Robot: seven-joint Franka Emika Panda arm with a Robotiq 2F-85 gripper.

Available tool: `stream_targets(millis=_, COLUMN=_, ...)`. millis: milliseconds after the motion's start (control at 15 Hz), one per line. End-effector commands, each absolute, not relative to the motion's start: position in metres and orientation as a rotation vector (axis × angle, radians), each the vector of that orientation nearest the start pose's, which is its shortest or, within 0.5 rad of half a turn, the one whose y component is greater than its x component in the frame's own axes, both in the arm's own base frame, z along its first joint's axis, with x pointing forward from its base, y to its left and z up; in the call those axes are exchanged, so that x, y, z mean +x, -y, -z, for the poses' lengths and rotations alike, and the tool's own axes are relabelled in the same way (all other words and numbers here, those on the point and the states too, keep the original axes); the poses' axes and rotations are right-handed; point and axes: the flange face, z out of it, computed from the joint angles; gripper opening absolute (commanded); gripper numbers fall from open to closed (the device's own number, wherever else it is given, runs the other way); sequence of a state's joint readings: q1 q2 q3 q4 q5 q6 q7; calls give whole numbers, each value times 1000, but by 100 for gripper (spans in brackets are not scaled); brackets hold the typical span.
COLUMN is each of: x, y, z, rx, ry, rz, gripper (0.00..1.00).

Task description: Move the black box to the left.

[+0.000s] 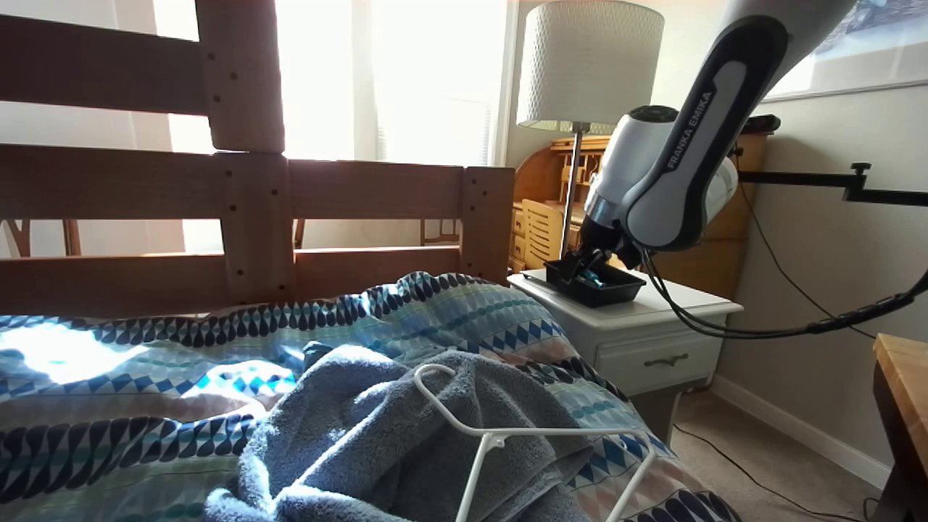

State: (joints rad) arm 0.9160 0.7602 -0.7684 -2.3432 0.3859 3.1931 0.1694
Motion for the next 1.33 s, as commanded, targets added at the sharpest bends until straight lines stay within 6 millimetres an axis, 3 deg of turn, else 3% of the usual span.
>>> stream_targets(millis=0, x=510, y=-32, z=-182, rx=-3364, ry=-325, rz=667, gripper=100)
stream_targets(millis=733, x=490, y=-44, z=-260, rx=-3200, ry=-363, rz=417, gripper=100)
stream_targets(millis=1267, x=477, y=-79, z=-300, rx=-3002, ry=-153, rz=514, gripper=100)
